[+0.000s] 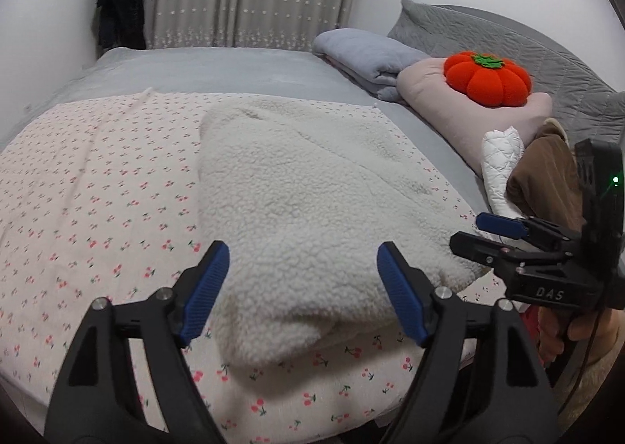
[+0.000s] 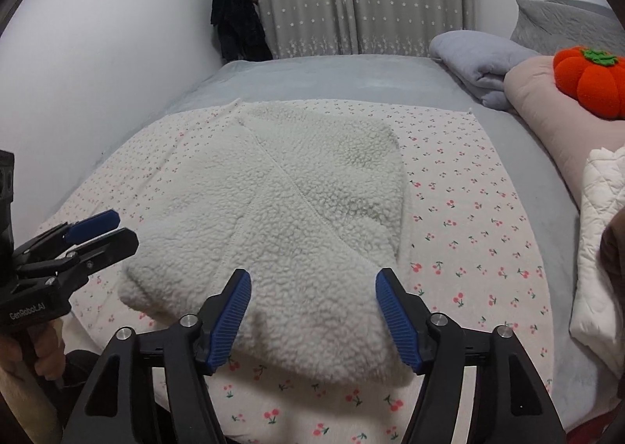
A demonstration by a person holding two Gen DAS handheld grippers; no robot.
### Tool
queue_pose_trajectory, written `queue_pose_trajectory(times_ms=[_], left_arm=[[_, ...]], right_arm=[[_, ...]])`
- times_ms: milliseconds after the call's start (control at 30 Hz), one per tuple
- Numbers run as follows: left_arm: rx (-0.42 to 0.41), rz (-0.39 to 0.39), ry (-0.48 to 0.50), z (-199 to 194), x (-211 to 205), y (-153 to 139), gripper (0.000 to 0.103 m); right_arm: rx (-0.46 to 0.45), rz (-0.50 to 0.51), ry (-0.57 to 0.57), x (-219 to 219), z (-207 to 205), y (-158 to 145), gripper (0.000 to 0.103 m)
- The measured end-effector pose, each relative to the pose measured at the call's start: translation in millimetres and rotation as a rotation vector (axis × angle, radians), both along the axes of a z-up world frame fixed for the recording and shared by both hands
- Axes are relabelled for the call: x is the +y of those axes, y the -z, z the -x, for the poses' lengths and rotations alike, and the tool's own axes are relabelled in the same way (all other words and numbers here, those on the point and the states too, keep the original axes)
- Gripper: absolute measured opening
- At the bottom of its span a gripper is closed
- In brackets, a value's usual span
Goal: Fold large clothes
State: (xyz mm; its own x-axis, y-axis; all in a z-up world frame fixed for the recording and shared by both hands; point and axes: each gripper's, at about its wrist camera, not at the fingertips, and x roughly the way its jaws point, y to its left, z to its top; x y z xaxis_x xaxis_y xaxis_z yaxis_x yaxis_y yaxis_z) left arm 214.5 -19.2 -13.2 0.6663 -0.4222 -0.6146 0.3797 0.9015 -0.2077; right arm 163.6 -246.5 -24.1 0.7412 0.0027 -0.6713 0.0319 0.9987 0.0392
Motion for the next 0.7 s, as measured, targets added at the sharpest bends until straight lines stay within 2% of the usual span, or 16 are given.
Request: queue_pose_trajectory(times_ms=[133, 233, 433, 600, 700], left_arm=[[0.047, -0.004, -0.047, 9, 0, 1, 0.084], [0.072, -0.047, -0.090, 14, 0, 2, 0.088], [0.133, -0.114, -0.257, 16, 21, 11, 0.096], [0.174, -0.137, -0.304, 23, 27, 18, 0.096], [0.183, -0.166, -0.303, 29, 20, 21, 0.096]], right_arm=[[-0.009, -0.001, 0.023, -1, 10, -3, 0.076], [-0.006, 0.001, 0.058, -3, 18, -5, 0.079], [-0.027, -0.026, 0.162, -14, 44, -12, 0.086], [0.000, -0.073, 0.252, -22, 62, -6, 0.089], [0.041, -0.049, 0.259, -14, 63, -1, 0.090]])
